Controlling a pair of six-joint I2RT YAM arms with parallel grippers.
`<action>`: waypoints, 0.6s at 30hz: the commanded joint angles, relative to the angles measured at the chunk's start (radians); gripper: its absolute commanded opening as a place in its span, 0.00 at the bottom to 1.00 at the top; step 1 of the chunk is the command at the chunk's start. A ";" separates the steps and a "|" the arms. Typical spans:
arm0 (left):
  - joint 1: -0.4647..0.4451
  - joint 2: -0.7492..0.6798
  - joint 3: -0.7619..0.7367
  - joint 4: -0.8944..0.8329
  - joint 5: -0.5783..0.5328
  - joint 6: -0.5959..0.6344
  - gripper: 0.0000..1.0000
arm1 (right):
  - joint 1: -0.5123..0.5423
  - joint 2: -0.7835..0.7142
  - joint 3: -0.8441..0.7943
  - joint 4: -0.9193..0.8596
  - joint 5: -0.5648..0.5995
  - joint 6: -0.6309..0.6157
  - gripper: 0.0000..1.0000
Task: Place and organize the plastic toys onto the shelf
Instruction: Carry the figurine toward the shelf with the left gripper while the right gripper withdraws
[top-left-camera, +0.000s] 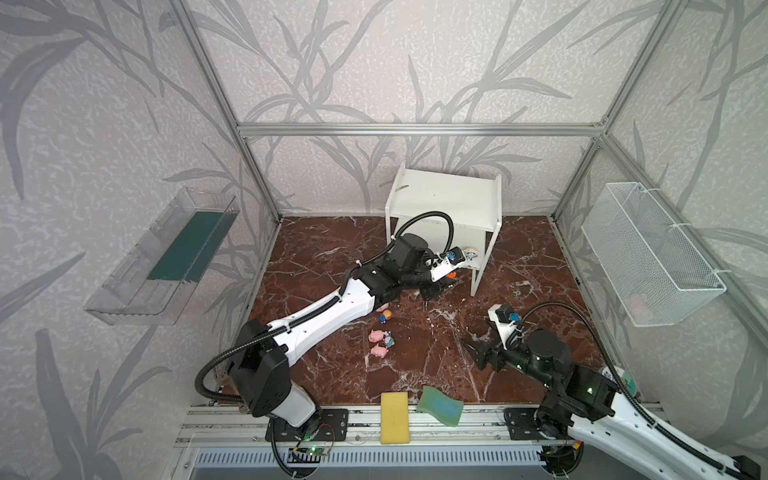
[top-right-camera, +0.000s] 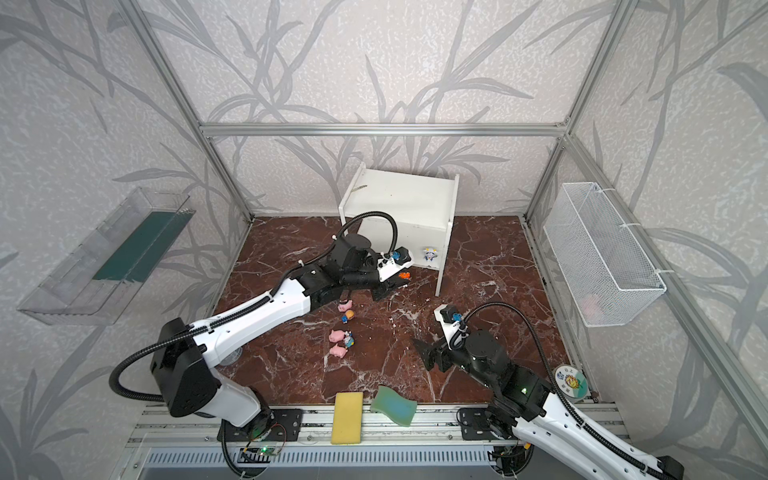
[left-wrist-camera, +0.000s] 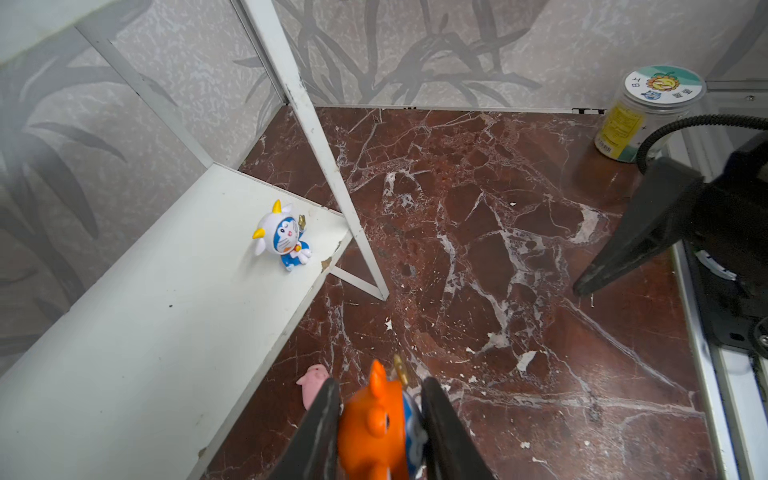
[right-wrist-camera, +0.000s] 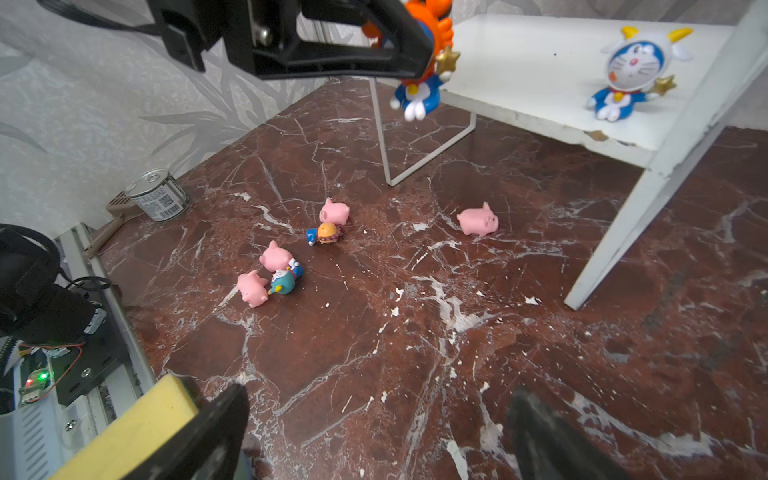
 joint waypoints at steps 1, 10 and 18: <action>0.019 0.060 0.078 0.005 0.033 0.069 0.33 | -0.002 -0.017 0.026 -0.062 0.047 -0.006 1.00; 0.053 0.209 0.219 -0.005 0.045 0.101 0.32 | -0.002 -0.045 0.040 -0.081 0.084 -0.013 0.99; 0.080 0.294 0.312 -0.022 0.050 0.127 0.32 | -0.002 -0.051 0.043 -0.079 0.090 -0.018 0.99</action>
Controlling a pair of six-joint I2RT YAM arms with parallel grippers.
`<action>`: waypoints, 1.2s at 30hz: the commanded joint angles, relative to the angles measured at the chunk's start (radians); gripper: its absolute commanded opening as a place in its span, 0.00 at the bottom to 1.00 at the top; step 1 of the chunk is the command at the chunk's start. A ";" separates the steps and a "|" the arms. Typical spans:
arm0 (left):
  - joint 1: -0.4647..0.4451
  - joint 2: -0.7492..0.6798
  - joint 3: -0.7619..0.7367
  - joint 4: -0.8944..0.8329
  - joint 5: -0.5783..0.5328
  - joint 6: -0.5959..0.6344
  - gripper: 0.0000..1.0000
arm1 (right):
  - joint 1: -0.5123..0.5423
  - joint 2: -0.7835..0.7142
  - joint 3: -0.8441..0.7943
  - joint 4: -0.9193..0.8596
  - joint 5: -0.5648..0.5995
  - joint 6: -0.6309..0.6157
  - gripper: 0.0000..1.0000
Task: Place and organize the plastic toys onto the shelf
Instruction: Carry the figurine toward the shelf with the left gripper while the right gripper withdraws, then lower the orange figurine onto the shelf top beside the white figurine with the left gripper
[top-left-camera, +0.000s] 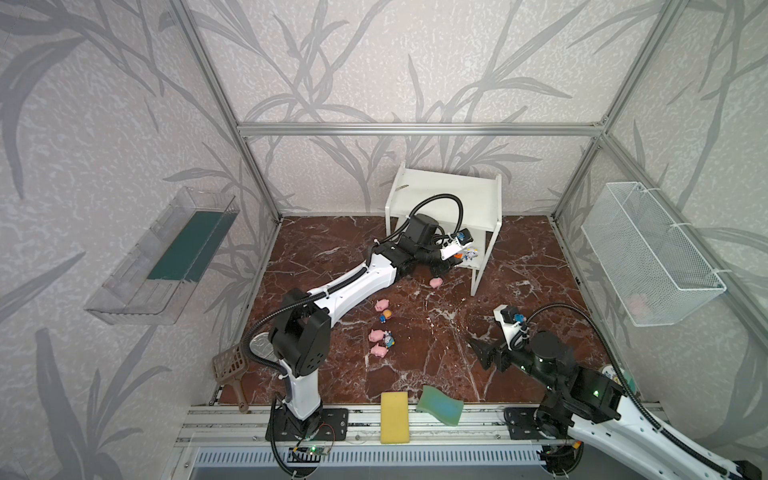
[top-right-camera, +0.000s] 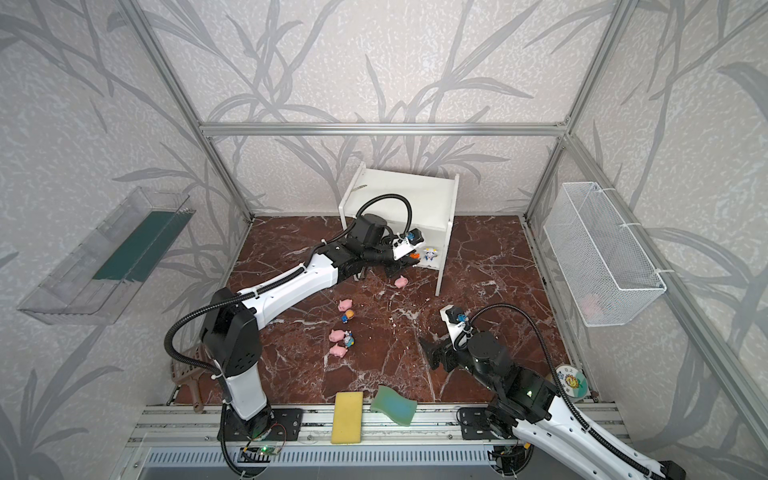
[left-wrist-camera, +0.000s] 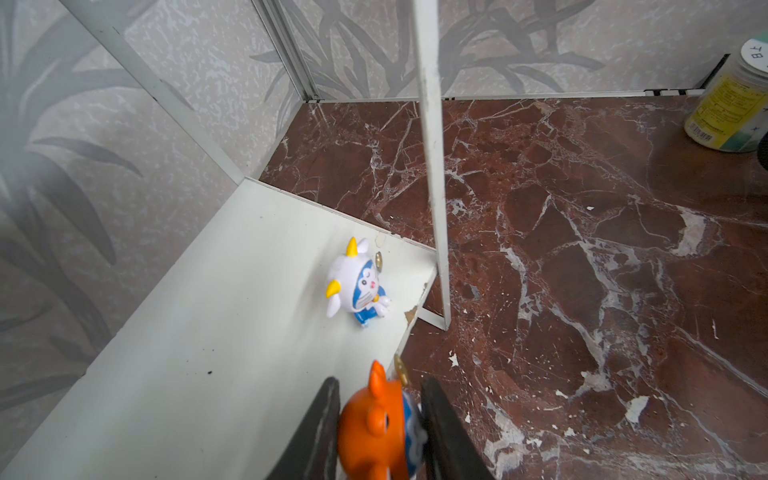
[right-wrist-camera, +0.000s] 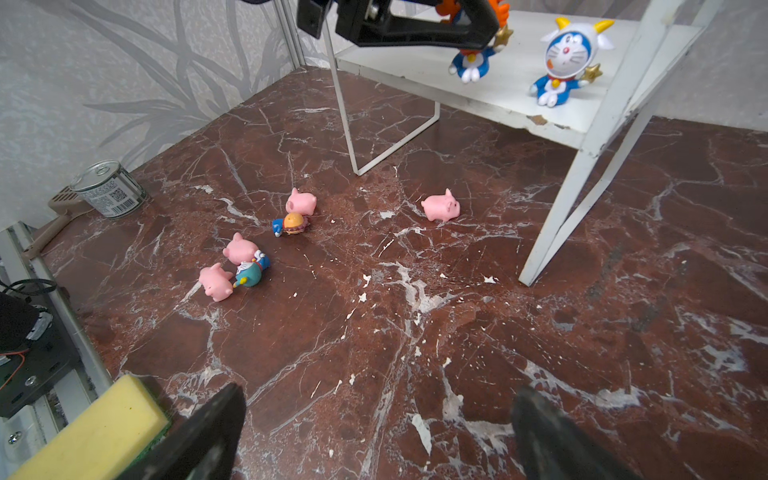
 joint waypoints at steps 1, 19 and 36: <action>0.012 0.026 0.052 -0.011 0.019 0.045 0.32 | -0.002 -0.006 0.030 -0.003 0.016 -0.012 0.99; 0.023 0.115 0.117 -0.012 -0.025 0.077 0.33 | -0.001 -0.011 0.025 0.000 0.010 -0.007 0.99; 0.041 0.157 0.151 0.007 -0.033 0.069 0.40 | -0.002 -0.005 0.019 0.011 -0.001 -0.007 0.99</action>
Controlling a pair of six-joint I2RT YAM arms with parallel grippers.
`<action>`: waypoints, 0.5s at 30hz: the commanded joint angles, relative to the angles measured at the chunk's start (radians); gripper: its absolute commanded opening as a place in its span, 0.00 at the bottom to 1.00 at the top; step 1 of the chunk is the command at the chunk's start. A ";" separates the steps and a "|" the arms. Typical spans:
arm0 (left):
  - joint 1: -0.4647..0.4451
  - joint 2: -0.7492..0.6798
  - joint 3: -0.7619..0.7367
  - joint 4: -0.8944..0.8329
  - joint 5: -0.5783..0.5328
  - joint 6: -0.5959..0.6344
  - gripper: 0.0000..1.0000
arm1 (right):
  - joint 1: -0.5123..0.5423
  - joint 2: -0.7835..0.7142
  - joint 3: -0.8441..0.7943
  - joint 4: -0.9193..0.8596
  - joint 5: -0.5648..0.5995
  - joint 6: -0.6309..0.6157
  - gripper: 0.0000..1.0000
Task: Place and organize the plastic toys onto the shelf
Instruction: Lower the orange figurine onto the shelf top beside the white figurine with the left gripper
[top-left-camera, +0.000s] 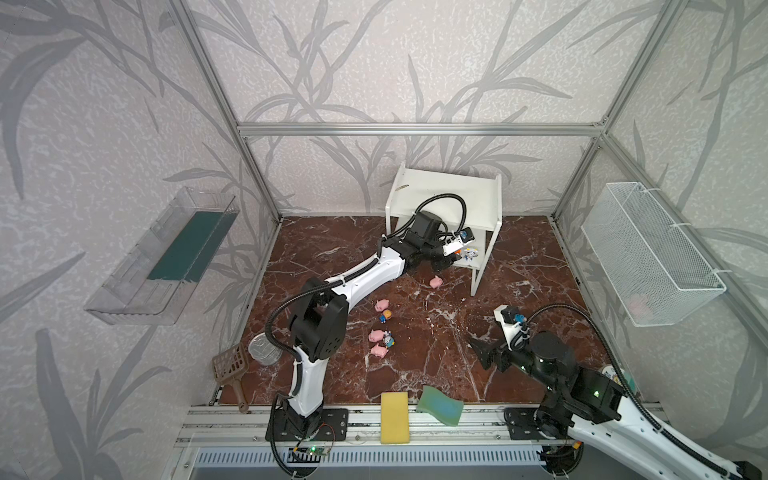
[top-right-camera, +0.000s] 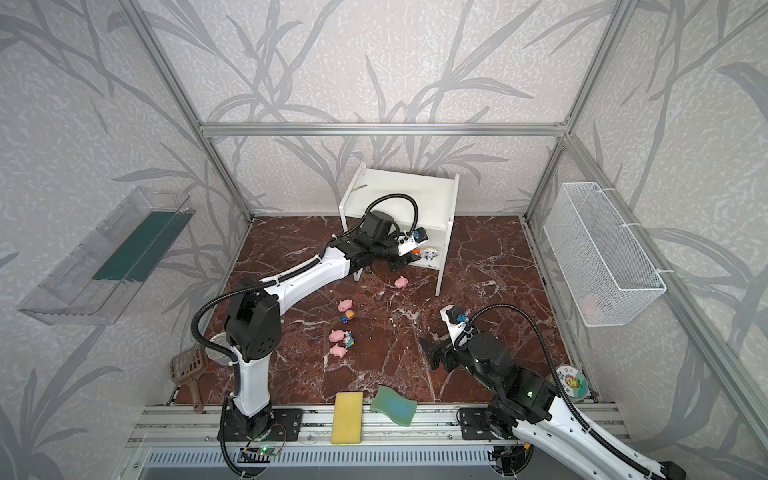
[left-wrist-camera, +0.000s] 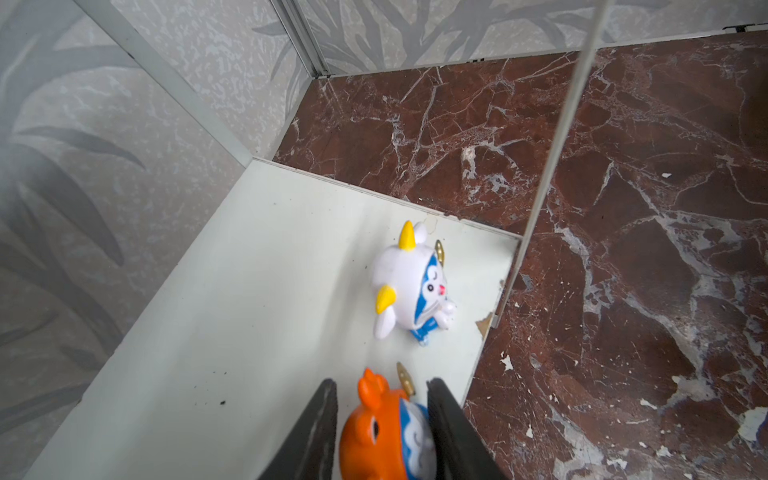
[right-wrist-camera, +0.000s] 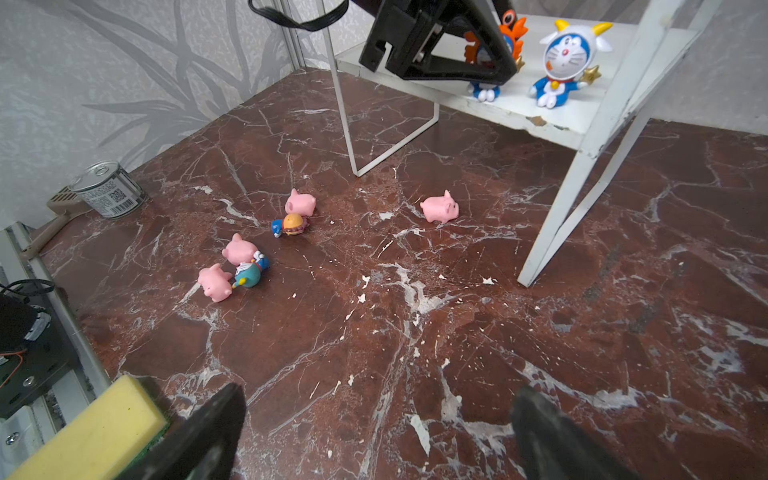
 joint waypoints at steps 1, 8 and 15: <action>0.018 0.016 0.042 0.017 -0.004 0.000 0.40 | -0.001 -0.003 0.019 0.012 0.000 -0.005 0.99; 0.018 0.009 0.035 0.018 -0.018 -0.003 0.47 | -0.002 0.001 0.016 0.019 -0.007 -0.006 0.99; 0.018 -0.016 0.002 0.039 -0.030 -0.009 0.53 | -0.001 0.005 0.012 0.028 -0.013 -0.006 0.99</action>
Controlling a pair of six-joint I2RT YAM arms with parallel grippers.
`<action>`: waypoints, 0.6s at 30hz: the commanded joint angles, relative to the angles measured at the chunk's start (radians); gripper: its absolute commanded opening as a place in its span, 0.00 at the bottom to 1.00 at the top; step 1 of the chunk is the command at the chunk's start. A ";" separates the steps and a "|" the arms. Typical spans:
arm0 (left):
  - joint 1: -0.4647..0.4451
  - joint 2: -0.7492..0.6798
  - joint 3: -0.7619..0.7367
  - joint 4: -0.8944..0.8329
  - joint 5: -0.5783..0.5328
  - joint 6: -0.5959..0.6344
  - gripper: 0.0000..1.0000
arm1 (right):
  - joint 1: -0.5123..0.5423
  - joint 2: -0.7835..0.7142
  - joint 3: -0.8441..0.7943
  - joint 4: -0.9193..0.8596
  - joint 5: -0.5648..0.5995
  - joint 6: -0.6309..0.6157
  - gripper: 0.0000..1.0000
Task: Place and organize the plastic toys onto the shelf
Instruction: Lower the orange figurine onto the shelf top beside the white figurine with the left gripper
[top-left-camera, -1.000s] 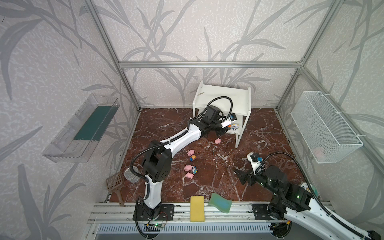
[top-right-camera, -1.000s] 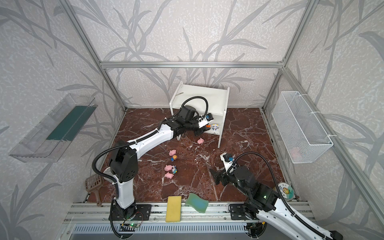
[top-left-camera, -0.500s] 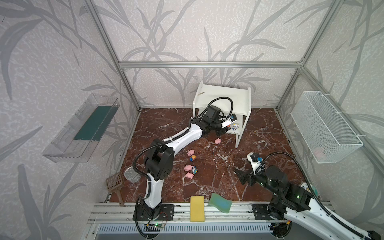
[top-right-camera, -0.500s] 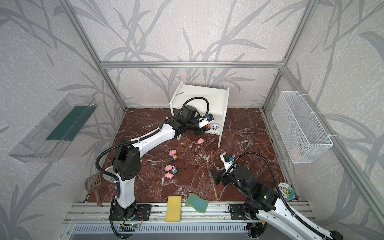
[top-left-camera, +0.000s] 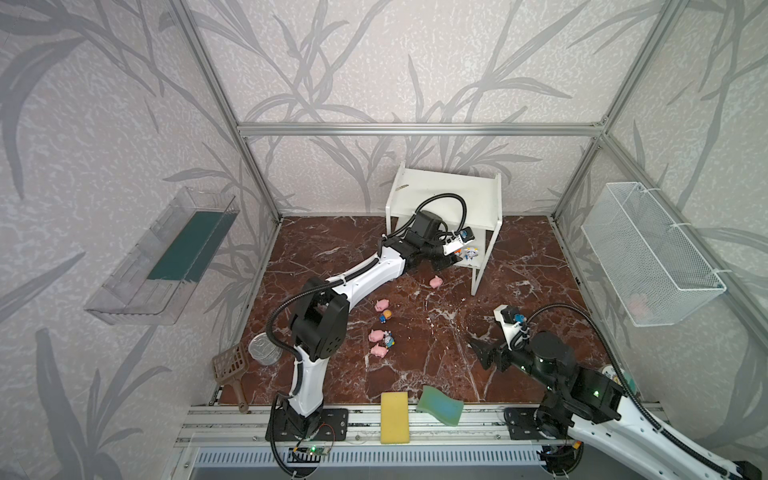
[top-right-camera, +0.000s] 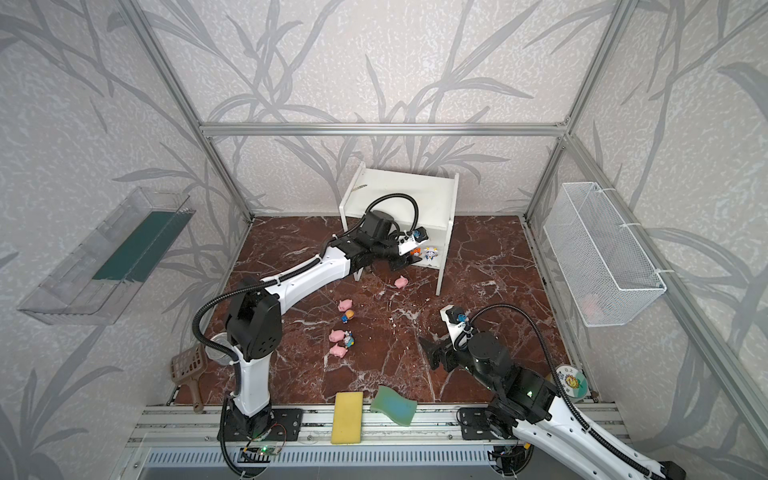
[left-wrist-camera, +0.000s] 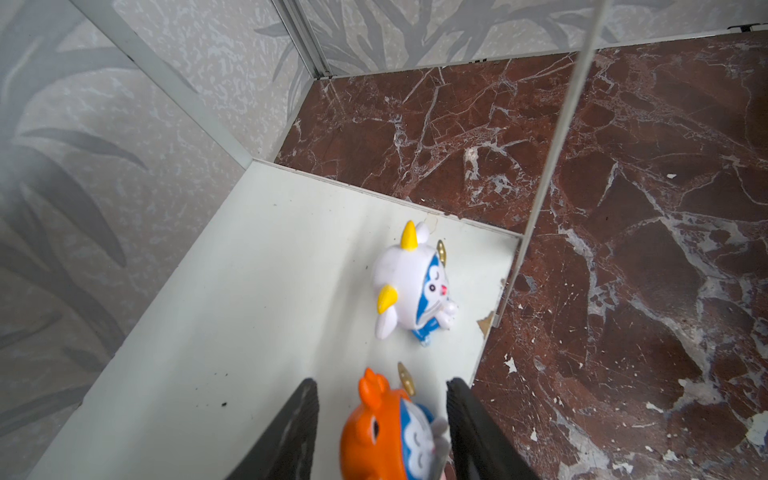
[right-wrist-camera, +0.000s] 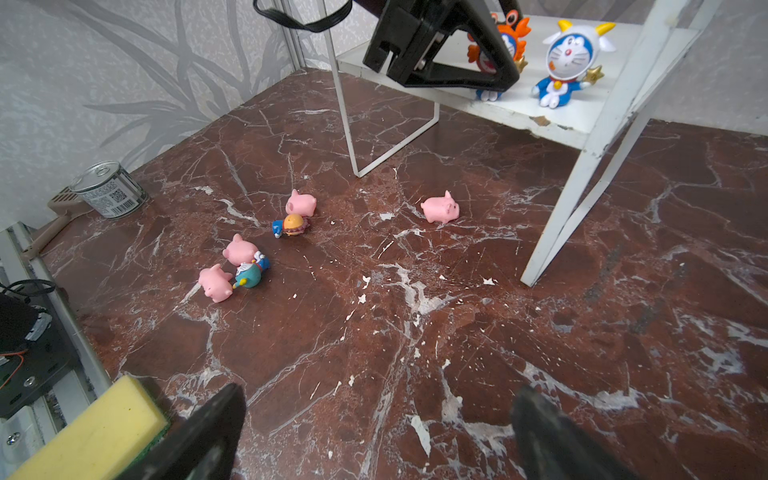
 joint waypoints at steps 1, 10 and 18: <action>0.016 -0.025 -0.006 0.035 -0.026 -0.008 0.53 | -0.001 0.003 0.011 0.026 -0.013 -0.005 0.99; 0.017 -0.068 -0.082 0.097 -0.071 -0.018 0.52 | -0.001 0.000 0.005 0.034 -0.023 0.000 0.99; 0.018 -0.100 -0.131 0.119 -0.065 -0.030 0.52 | -0.001 -0.012 0.001 0.031 -0.028 0.007 0.99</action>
